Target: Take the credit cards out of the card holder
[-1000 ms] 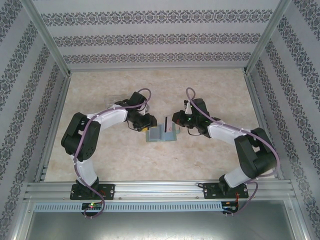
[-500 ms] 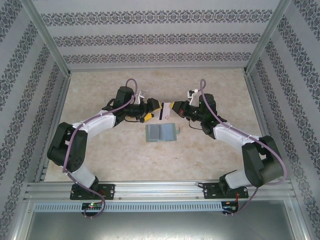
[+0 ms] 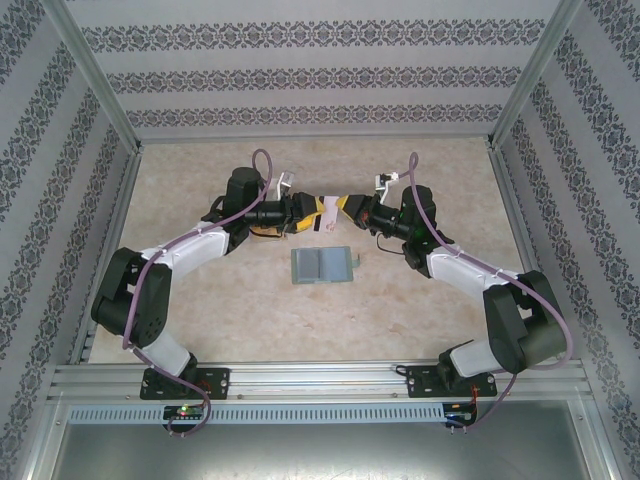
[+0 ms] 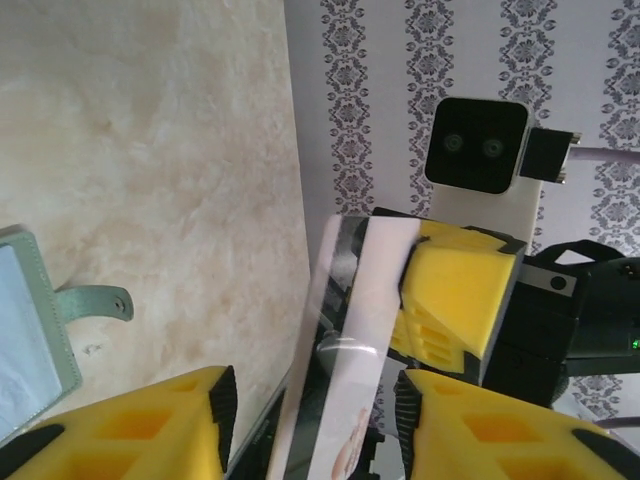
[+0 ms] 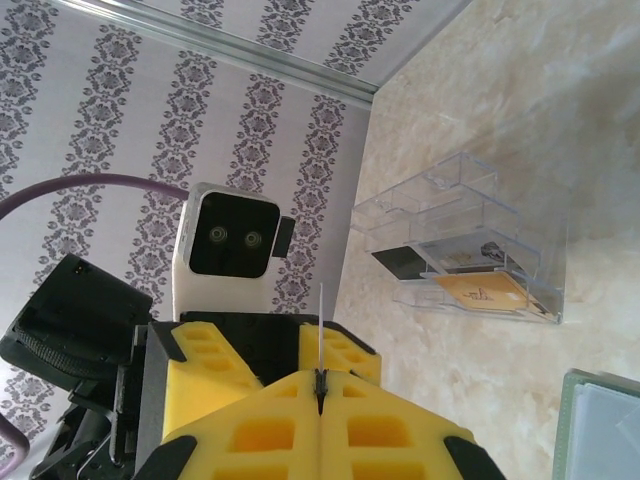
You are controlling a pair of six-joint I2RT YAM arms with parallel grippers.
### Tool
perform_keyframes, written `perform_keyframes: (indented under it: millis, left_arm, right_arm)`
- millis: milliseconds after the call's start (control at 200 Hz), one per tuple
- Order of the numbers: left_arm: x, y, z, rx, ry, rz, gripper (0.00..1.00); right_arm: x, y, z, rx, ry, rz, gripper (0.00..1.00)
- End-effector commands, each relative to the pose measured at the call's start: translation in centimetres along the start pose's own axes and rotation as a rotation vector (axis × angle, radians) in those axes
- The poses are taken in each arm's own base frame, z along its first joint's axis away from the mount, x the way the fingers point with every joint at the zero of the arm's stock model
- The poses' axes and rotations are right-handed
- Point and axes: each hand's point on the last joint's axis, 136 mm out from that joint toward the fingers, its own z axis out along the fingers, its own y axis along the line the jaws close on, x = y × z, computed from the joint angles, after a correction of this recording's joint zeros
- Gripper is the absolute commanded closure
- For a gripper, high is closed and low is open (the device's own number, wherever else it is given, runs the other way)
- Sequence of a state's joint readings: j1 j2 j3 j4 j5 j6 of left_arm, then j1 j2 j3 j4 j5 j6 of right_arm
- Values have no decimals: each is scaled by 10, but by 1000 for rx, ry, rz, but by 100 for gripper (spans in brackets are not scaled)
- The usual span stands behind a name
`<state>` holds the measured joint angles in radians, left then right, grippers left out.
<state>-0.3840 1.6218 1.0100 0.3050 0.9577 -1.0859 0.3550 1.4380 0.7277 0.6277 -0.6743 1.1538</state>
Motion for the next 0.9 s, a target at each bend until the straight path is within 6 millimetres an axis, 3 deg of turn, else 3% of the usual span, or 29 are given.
perform_keyframes:
  millis: [0, 305, 415, 465, 565, 779, 894]
  left_arm:
    - [-5, -25, -7, 64, -15, 77, 60]
    - [-10, -27, -6, 70, -34, 90, 83]
    - [-10, -26, -6, 67, -38, 109, 100]
    - [-10, -25, -7, 54, -42, 124, 100]
    - [-8, -17, -12, -26, -59, 166, 100]
    - [-7, 22, -41, -373, -94, 277, 100]
    - [-12, 37, -59, -558, -79, 387, 100]
  right_arm:
    - [-6, 6, -1, -34, -6, -14, 100]
    - [-4, -3, 2, -17, 7, 6, 100]
    - [-3, -7, 3, -2, 12, 8, 97]
    - [-1, -10, 2, 8, 18, -1, 94]
    - [1, -22, 0, 71, 17, -30, 78]
    - [-3, -58, -9, 268, 21, -80, 29]
    - [-8, -75, -20, 356, 13, -144, 8]
